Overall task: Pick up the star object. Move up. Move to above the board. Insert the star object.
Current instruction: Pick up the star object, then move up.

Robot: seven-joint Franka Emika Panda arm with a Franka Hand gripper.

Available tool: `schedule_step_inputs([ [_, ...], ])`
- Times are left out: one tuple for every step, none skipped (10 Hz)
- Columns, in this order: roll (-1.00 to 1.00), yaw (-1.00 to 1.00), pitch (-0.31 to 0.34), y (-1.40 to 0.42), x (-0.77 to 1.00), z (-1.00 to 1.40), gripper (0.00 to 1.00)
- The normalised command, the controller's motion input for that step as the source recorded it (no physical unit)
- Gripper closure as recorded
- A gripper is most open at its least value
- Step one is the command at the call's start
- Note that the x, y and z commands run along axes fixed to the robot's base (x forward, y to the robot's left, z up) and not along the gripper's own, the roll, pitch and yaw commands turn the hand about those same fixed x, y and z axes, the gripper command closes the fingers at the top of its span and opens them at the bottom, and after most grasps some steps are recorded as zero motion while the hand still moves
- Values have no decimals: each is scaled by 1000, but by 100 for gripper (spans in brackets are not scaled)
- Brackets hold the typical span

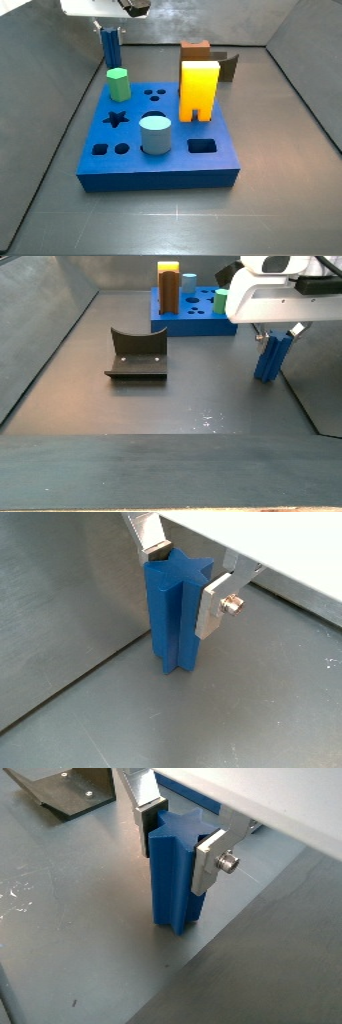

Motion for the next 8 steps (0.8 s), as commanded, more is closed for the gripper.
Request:
schedule_step_inputs([
  [0,0,0,0,0,0,100],
  [0,0,0,0,0,0,100],
  [0,0,0,0,0,0,100],
  [0,0,0,0,0,0,100],
  [0,0,0,0,0,0,100],
  [0,0,0,0,0,0,100],
  [0,0,0,0,0,833,100],
  [-1,-32,17,-38,-2,807,100],
])
